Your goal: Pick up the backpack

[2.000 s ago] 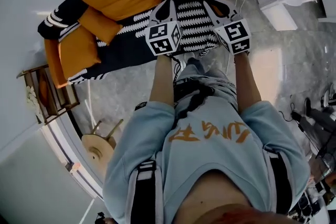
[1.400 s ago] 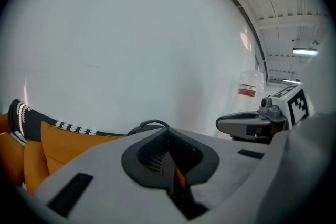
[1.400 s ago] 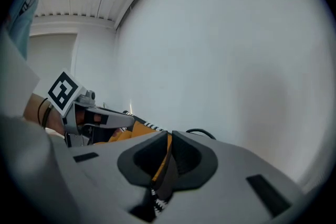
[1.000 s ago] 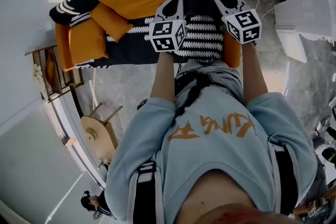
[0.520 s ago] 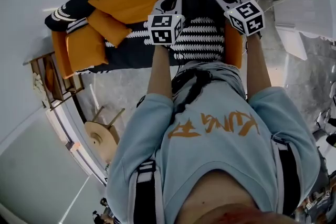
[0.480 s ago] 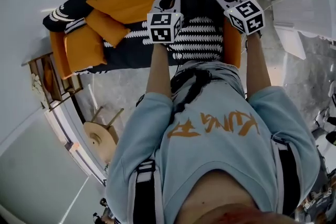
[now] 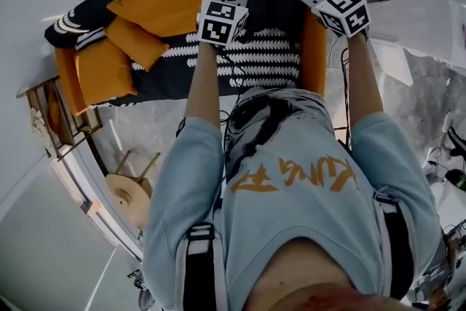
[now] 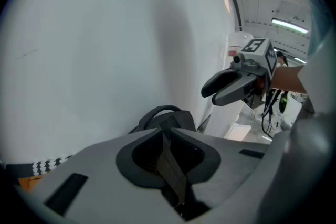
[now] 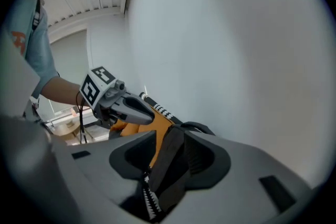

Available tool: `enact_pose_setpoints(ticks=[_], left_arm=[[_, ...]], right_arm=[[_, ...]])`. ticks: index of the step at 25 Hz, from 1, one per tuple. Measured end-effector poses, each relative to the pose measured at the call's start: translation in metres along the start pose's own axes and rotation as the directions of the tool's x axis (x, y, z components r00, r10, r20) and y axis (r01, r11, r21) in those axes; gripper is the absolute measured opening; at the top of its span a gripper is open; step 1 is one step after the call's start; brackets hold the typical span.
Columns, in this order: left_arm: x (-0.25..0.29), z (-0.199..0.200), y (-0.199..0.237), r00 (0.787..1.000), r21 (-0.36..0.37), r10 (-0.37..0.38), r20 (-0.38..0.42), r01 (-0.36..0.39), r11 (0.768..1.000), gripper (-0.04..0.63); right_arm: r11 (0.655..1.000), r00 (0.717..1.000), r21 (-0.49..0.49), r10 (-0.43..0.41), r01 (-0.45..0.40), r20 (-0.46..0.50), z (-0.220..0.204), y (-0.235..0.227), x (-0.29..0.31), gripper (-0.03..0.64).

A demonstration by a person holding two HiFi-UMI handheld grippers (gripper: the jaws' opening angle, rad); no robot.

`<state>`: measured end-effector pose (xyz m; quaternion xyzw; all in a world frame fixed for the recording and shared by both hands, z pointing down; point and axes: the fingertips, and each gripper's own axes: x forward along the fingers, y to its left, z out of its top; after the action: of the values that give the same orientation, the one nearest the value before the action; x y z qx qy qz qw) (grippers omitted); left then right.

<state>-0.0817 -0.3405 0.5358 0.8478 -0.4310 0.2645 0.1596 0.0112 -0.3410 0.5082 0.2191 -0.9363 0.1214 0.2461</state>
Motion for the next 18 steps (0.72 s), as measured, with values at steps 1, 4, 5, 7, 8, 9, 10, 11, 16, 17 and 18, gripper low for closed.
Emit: enact_pose_setpoints(ticks=[1, 4, 5, 7, 8, 9, 10, 11, 16, 17, 18], left_arm=[[0.005, 0.002, -0.003, 1.000, 0.010, -0.031, 0.002, 0.031, 0.999, 0.025], [0.021, 0.006, -0.012, 0.992, 0.077, -0.123, -0.029, 0.125, 0.989, 0.144], [0.025, 0.006, -0.012, 0.989, 0.120, -0.139, -0.055, 0.145, 0.982, 0.160], [0.035, 0.009, -0.010, 0.984, 0.203, -0.149, -0.099, 0.166, 0.965, 0.161], [0.041, 0.012, -0.009, 0.981, 0.237, -0.153, -0.117, 0.177, 0.955, 0.161], [0.047, 0.016, -0.009, 0.978, 0.266, -0.159, -0.135, 0.191, 0.945, 0.169], [0.054, 0.020, -0.008, 0.974, 0.294, -0.165, -0.153, 0.205, 0.934, 0.175], [0.059, 0.025, -0.008, 0.971, 0.319, -0.171, -0.165, 0.217, 0.923, 0.179], [0.076, 0.044, 0.001, 0.956, 0.419, -0.192, -0.222, 0.272, 0.866, 0.181], [0.080, 0.043, 0.004, 0.948, 0.443, -0.191, -0.254, 0.289, 0.849, 0.181], [0.085, 0.042, 0.006, 0.940, 0.464, -0.188, -0.284, 0.306, 0.831, 0.181]], right_arm=[[1.000, 1.000, 0.003, 0.023, -0.023, -0.005, 0.002, -0.002, 0.001, 0.173], [0.997, 0.996, -0.046, 0.059, -0.062, -0.071, 0.000, -0.008, 0.011, 0.179], [0.995, 0.993, -0.067, 0.066, -0.073, -0.100, 0.000, -0.010, 0.015, 0.183], [0.989, 0.984, -0.109, 0.081, -0.099, -0.160, 0.001, -0.016, 0.025, 0.192], [0.984, 0.977, -0.133, 0.089, -0.116, -0.194, 0.000, -0.020, 0.029, 0.195], [0.978, 0.968, -0.156, 0.101, -0.139, -0.231, -0.001, -0.024, 0.032, 0.198], [0.970, 0.956, -0.174, 0.119, -0.170, -0.268, -0.002, -0.028, 0.035, 0.199], [0.961, 0.943, -0.187, 0.141, -0.204, -0.302, -0.003, -0.030, 0.038, 0.201], [0.925, 0.876, -0.238, 0.165, -0.297, -0.454, -0.008, -0.049, 0.056, 0.206], [0.916, 0.861, -0.257, 0.152, -0.307, -0.485, -0.009, -0.055, 0.059, 0.207], [0.907, 0.846, -0.277, 0.140, -0.318, -0.515, -0.010, -0.060, 0.061, 0.209]])
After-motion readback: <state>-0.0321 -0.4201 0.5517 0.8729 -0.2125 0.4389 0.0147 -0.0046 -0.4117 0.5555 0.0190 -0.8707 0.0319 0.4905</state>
